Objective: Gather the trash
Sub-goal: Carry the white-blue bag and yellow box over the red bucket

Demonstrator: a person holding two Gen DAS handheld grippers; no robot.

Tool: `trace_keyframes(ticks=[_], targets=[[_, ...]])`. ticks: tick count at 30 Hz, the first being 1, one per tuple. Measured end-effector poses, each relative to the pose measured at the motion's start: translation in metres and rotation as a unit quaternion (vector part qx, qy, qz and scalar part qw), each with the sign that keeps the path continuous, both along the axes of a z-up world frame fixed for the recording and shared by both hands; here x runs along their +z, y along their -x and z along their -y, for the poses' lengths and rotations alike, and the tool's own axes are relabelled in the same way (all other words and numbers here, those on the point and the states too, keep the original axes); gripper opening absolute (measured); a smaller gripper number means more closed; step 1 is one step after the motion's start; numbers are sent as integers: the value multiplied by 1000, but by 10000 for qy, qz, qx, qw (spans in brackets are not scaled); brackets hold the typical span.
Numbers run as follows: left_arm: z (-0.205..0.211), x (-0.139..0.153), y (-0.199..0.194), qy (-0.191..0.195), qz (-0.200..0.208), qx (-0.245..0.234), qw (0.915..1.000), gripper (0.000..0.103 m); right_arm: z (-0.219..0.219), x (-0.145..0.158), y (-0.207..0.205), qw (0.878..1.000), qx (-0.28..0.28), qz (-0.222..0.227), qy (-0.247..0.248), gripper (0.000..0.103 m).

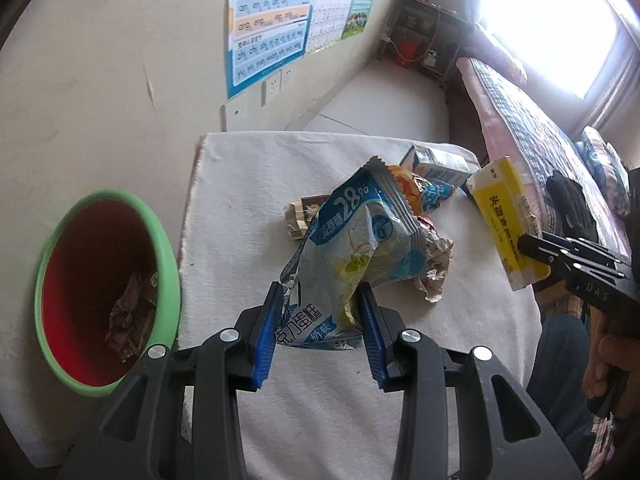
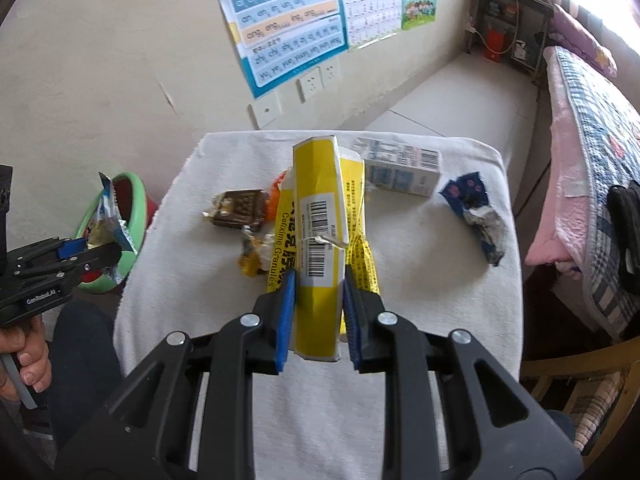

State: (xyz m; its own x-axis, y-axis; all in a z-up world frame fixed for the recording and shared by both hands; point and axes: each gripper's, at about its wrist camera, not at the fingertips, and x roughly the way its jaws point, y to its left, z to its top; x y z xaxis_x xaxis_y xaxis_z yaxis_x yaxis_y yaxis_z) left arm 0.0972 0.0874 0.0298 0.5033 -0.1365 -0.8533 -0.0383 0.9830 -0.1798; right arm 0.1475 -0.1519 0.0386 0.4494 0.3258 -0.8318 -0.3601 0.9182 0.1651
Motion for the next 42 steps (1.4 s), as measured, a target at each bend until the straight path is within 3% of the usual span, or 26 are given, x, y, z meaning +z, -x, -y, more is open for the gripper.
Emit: trace_keyframes(ticks=[16,29,42], targets=[[-60,10,31,26,138,678,9976,36,-88,26,8,9960,846,162,-226,23],[-138,24,61,36,268,1529,9879,36,-181,46,19,9841,1703,320,-395,23],[-190,28,74,69,288,1972,9799,36,-268,47,25,9714,2305,272,-509,23]])
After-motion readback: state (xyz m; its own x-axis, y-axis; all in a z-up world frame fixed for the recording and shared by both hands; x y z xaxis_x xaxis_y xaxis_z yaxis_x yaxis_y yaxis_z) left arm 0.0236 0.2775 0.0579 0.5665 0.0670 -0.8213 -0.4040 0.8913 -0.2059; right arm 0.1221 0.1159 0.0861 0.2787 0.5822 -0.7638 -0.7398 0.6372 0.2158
